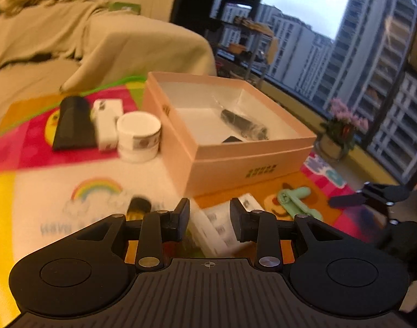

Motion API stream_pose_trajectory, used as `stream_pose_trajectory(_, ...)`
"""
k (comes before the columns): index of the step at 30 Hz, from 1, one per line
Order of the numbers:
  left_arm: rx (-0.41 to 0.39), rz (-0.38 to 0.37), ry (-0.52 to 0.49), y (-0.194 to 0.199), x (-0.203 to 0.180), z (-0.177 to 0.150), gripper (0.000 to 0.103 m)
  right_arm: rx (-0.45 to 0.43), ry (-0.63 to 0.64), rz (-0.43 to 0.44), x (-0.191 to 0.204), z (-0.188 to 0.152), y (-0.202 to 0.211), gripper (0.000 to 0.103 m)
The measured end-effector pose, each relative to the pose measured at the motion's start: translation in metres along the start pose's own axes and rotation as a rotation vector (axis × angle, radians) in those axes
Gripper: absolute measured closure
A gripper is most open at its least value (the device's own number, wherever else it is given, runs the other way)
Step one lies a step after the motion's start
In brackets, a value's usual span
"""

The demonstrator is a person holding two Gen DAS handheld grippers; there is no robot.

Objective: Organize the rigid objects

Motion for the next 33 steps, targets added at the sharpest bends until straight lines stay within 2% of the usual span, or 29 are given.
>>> stream_pose_trajectory(3, 0.048, -0.042, -0.072, -0.015, -0.006, 0.005, 0.067, 0.016, 0.045, 0.005, 0.01, -0.005, -0.002, 0.0)
stream_pose_trajectory(6, 0.136, -0.117, -0.07, -0.021, -0.011, -0.001, 0.067, 0.013, 0.043, 0.022, 0.01, -0.006, 0.0, 0.0)
stream_pose_trajectory(10, 0.185, -0.175, -0.101, -0.012, -0.025, -0.021, 0.067, 0.005, 0.036, 0.029, 0.008, -0.006, 0.001, 0.0)
stream_pose_trajectory(12, 0.159, -0.138, -0.105, -0.001, -0.028, -0.025, 0.067, 0.007, 0.038, 0.028, 0.008, -0.006, 0.002, 0.0)
stream_pose_trajectory(16, 0.058, -0.005, -0.173, 0.03, -0.04, -0.023, 0.067, 0.008, 0.04, 0.026, 0.009, -0.006, 0.002, 0.0)
stream_pose_trajectory(19, 0.085, 0.001, -0.276, 0.039, -0.06, -0.033, 0.067, 0.006, 0.038, 0.028, 0.008, -0.006, 0.002, 0.0)
stream_pose_trajectory(23, 0.138, 0.059, -0.409, 0.041, -0.076, -0.048, 0.067, 0.004, 0.028, 0.04, 0.008, -0.005, 0.004, 0.0)
stream_pose_trajectory(25, 0.171, 0.057, -0.423, 0.042, -0.08, -0.057, 0.067, -0.006, 0.002, 0.038, 0.004, -0.004, 0.006, 0.0)
stream_pose_trajectory(27, 0.203, 0.034, -0.432, 0.041, -0.086, -0.068, 0.067, -0.02, -0.032, -0.005, -0.005, -0.002, 0.009, 0.0)
stream_pose_trajectory(31, 0.201, -0.004, -0.394, 0.036, -0.096, -0.071, 0.067, -0.039, -0.091, -0.066, -0.019, -0.002, 0.011, 0.0)
stream_pose_trajectory(32, 0.203, -0.011, -0.377, 0.035, -0.098, -0.071, 0.061, -0.042, -0.097, -0.065, -0.02, -0.002, 0.011, 0.0)
stream_pose_trajectory(33, 0.206, -0.026, -0.368, 0.034, -0.101, -0.071, 0.05, -0.045, -0.101, -0.066, -0.02, 0.0, 0.012, 0.0)
Point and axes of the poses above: each gripper's, at about its wrist camera, not at the fingertips, and y roughly against the way its jaws point, x to its left, z to its top, the point moved 8 cm from there along -y, roughly the way its jaws point, and after that the axes turned 13 degrees about z, right-handed, at the moved point
